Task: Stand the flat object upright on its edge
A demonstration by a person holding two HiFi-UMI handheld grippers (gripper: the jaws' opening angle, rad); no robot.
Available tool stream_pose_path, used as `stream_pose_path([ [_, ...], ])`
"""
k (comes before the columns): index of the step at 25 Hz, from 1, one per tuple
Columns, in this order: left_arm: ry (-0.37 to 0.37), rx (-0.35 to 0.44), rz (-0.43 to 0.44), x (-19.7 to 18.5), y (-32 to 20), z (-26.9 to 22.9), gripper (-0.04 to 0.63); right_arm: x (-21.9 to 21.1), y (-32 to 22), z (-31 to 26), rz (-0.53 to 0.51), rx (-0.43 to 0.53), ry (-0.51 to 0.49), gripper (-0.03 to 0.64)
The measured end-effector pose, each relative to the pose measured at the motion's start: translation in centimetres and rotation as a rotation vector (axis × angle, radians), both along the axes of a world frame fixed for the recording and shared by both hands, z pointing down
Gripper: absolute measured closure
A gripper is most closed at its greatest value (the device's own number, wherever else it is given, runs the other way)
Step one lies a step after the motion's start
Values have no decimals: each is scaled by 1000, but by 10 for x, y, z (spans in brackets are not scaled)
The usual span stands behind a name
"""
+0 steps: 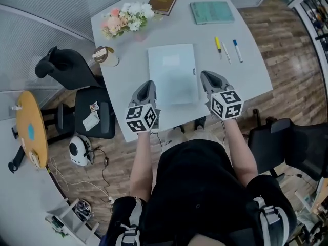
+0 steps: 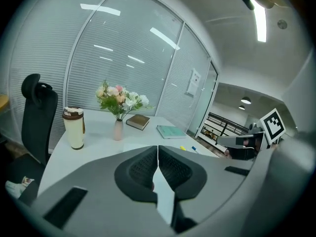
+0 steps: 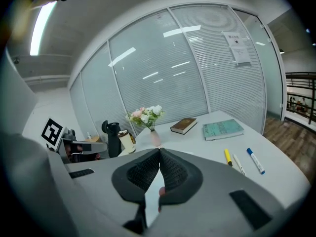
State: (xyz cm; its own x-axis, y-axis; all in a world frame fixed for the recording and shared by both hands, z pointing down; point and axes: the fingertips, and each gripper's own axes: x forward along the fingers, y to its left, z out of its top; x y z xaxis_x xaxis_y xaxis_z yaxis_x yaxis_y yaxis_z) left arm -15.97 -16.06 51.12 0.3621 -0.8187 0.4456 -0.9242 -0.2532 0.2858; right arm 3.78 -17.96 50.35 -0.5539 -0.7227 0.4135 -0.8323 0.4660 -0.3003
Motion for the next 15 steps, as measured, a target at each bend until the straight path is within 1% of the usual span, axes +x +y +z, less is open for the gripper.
stream_pose_path([
  [4,25,-51,9,-8,-11,22,572,-2,-4,21,22,-40,22,598],
  [10,20,-105,40,-14,-24,52,572,-3,-7,51,56,-94,48,598],
  [15,22,-150,51,-18,-33,76,571,-10,-10,74,56,-139,64,598],
])
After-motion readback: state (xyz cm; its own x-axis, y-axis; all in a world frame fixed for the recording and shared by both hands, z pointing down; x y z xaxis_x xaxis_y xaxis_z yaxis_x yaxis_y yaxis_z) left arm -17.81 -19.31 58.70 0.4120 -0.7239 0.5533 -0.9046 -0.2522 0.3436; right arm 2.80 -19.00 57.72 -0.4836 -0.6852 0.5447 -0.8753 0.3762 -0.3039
